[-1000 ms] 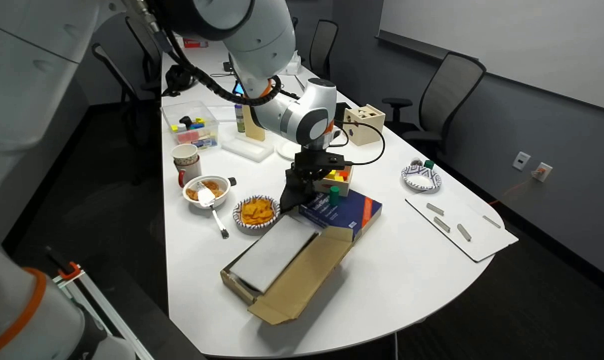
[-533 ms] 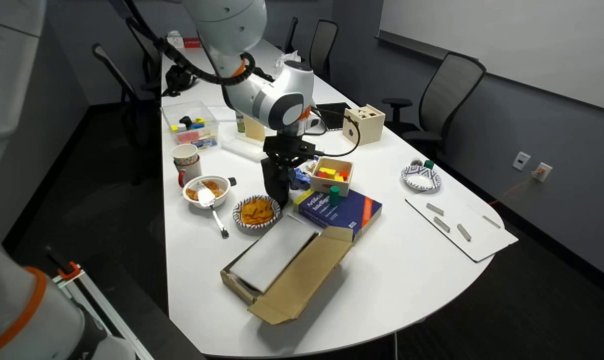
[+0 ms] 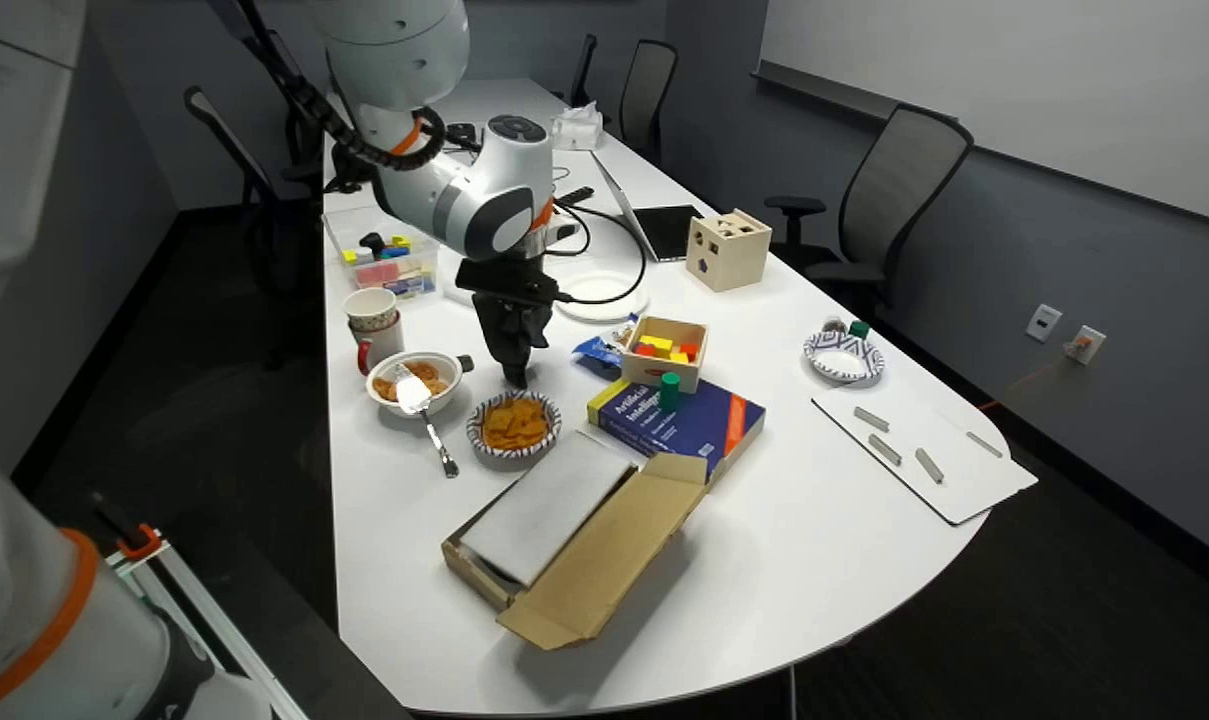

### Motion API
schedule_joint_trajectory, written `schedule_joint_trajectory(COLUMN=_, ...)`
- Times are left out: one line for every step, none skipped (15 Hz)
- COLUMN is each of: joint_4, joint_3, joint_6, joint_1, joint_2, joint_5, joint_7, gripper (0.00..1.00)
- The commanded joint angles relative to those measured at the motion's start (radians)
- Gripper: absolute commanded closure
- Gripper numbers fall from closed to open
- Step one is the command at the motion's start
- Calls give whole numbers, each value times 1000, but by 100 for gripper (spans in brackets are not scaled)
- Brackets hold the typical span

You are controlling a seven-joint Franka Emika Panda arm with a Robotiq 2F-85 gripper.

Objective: Use the black towel to wipe the table

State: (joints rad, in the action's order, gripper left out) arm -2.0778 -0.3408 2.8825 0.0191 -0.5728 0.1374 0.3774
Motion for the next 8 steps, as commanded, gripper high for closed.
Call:
schedule_joint_trajectory(joint_4=13, joint_3=81, joint_6=69, joint_1=-65, joint_2=-70, joint_5=-54, joint_7=-96, gripper=99)
schedule_joint_trajectory(joint_4=21, joint_3=97, joint_6=77, joint_1=-76, joint_2=-93, joint_5=-62, joint_7=-111, gripper=99)
schedule_joint_trajectory(joint_4=28, joint_3=113, joint_6=88, joint_1=-87, joint_2=-115, joint_5=-74, joint_7=-124, gripper=99)
schedule_joint_trajectory(joint_4=41, joint_3=129, joint_6=82, joint_1=-100, joint_2=-139, joint_5=-86, joint_7=-140, gripper=99)
schedule_joint_trajectory(joint_4=54, joint_3=139, joint_6=83, joint_1=-109, joint_2=-162, joint_5=-96, joint_7=-152, gripper=99)
schedule_joint_trajectory(joint_4=64, joint_3=153, joint_6=78, joint_1=-123, joint_2=-179, joint_5=-110, joint_7=-164, gripper=99)
schedule_joint_trajectory(joint_4=75, joint_3=159, joint_6=73, joint_1=-132, joint_2=-195, joint_5=-121, joint_7=-174, gripper=99)
schedule_joint_trajectory(joint_4=86, joint_3=159, joint_6=67, joint_1=-139, joint_2=-208, joint_5=-130, joint_7=-181, gripper=99)
